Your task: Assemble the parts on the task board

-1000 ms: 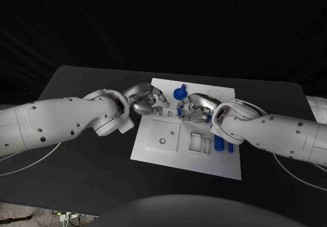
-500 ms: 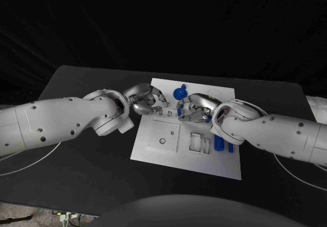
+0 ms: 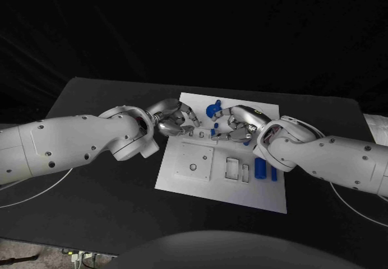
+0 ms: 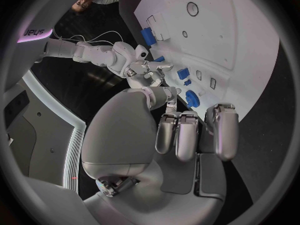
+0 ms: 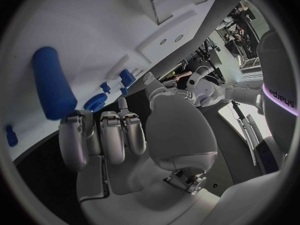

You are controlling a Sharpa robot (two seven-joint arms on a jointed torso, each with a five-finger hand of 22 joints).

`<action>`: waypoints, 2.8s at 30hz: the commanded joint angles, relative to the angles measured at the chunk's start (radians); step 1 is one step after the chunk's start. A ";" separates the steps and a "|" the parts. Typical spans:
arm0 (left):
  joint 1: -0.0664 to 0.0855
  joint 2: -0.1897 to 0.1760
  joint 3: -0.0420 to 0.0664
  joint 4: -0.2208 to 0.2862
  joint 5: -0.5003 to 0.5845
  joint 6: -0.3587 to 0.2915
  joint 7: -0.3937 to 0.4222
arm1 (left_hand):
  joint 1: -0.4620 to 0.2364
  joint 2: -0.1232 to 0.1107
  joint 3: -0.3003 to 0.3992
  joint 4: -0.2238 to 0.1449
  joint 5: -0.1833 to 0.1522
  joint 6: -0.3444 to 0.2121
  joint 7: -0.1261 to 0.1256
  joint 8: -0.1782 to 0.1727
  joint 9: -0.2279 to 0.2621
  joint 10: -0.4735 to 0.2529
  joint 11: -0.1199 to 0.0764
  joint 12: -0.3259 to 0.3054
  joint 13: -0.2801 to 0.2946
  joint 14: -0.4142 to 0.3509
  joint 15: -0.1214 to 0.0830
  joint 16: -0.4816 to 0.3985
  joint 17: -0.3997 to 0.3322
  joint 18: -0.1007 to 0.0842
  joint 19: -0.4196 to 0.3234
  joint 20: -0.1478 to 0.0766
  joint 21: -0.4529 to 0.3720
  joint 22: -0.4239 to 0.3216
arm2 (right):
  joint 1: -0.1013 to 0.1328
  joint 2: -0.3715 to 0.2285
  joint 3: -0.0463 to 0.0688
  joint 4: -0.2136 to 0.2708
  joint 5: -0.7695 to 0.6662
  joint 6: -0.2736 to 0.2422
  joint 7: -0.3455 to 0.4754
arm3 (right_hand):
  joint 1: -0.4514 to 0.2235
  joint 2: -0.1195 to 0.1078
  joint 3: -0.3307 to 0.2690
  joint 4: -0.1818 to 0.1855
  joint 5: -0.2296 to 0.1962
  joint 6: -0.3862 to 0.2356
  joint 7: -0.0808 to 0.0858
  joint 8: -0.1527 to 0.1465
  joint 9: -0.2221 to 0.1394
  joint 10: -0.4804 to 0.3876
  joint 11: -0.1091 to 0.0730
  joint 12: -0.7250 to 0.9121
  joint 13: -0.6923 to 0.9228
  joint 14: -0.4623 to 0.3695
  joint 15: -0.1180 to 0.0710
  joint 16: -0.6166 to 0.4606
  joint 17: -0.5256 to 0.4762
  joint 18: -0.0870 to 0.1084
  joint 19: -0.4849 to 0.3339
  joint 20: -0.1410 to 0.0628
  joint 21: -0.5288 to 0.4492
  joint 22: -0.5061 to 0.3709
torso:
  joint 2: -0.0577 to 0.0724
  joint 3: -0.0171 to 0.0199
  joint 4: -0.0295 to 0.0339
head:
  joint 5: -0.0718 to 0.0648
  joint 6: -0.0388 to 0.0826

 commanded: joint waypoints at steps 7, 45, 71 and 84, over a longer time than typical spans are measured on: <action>0.001 0.008 0.001 -0.001 -0.012 -0.019 -0.008 | -0.083 0.045 -0.272 0.132 0.097 -0.002 -0.018 0.023 0.008 0.107 -0.008 0.003 0.263 0.104 -0.004 0.003 0.263 0.001 0.012 0.002 0.005 0.219 | 0.044 -0.057 0.000 0.047 0.093 -0.113 0.179 | -0.009 -0.049 -0.092 0.168 -0.006 -0.023 0.000 -0.001 0.002 0.106 -0.007 0.004 0.263 0.104 -0.005 0.003 0.263 0.013 0.030 -0.007 -0.003 0.227 | 0.000 0.0002 0.0000 | -0.011 0.000; 0.190 0.332 0.018 -0.307 0.060 0.652 -0.756 | -0.311 0.206 -0.765 0.142 0.139 0.251 -0.065 -0.168 0.014 0.107 -0.047 0.003 0.263 0.104 -0.039 0.003 0.263 0.001 0.016 -0.037 -0.004 0.220 | 0.124 -0.281 -0.016 0.186 0.368 -0.035 0.217 | -0.095 0.163 -0.096 0.161 0.116 0.092 0.001 0.074 -0.002 0.106 0.007 0.004 0.263 0.104 0.009 0.003 0.263 0.001 0.064 0.008 0.043 0.244 | -0.006 0.0449 -0.0785 | 0.027 0.000; 0.184 0.444 0.020 -0.417 -0.049 0.625 -0.776 | -0.247 0.219 -0.804 0.136 0.185 0.322 -0.082 -0.221 0.046 0.107 -0.062 0.003 0.263 0.104 -0.051 0.003 0.263 -0.002 0.029 -0.047 0.007 0.225 | 0.115 -0.286 -0.021 0.191 0.359 0.013 0.186 | -0.087 0.164 -0.097 0.159 0.124 0.094 0.002 0.078 -0.002 0.106 0.009 0.004 0.263 0.104 0.011 0.003 0.263 0.003 0.058 0.009 0.037 0.241 | -0.013 0.0413 -0.0641 | 0.029 0.000; 0.175 0.452 0.020 -0.437 -0.101 0.663 -0.806 | -0.223 0.211 -0.825 0.140 0.151 0.344 -0.086 -0.242 0.067 0.107 -0.065 0.003 0.263 0.104 -0.056 0.003 0.263 -0.002 0.030 -0.052 0.005 0.224 | 0.111 -0.290 -0.021 0.192 0.350 0.015 0.173 | -0.084 0.166 -0.097 0.160 0.128 0.097 0.002 0.080 -0.002 0.106 0.011 0.004 0.263 0.104 0.012 0.003 0.263 0.003 0.057 0.009 0.036 0.241 | -0.013 0.0418 -0.0630 | 0.026 0.000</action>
